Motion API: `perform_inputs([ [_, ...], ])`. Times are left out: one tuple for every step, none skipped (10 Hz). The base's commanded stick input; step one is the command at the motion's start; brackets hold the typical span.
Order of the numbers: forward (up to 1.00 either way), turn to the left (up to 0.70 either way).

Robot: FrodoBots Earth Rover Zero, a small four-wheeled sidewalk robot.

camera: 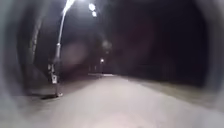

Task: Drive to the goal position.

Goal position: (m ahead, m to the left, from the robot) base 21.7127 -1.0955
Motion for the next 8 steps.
perform_inputs([
  [0.70, 0.00],
  [0.70, 0.00],
  [0.70, 0.00],
  [0.70, 0.00],
  [0.70, 0.00],
  [0.70, 0.04],
  [0.70, 0.14],
  [0.70, 0.14],
])
